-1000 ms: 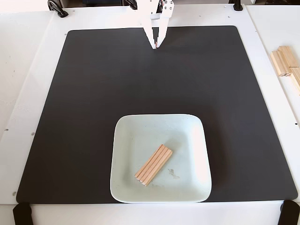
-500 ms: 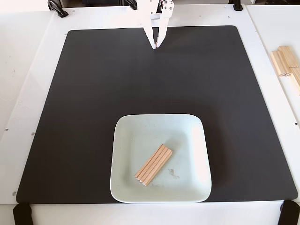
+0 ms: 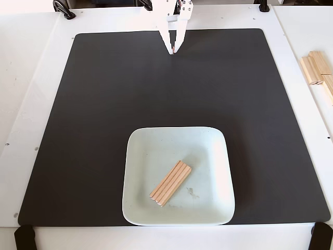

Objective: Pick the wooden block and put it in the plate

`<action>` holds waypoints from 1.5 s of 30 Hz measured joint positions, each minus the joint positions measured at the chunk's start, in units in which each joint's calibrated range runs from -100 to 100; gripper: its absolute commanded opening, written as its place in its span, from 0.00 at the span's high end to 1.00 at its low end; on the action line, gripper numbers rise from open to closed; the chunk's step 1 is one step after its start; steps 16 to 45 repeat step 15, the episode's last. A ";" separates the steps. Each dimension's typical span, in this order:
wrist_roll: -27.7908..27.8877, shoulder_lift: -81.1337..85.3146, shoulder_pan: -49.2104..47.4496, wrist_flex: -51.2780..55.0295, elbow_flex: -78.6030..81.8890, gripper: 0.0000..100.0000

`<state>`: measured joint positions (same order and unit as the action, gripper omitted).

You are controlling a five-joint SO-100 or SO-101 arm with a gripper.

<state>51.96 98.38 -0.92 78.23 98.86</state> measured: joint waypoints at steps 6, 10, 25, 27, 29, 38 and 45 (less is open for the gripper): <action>0.00 0.00 0.10 0.00 0.00 0.98; 0.00 0.00 0.19 0.00 0.00 0.98; 0.00 0.00 0.29 0.00 0.00 0.98; 0.00 0.00 0.29 0.00 0.00 0.98; 0.00 0.00 0.29 0.00 0.00 0.98; 0.00 0.00 0.29 0.00 0.00 0.98; 0.00 0.00 0.29 0.00 0.00 0.98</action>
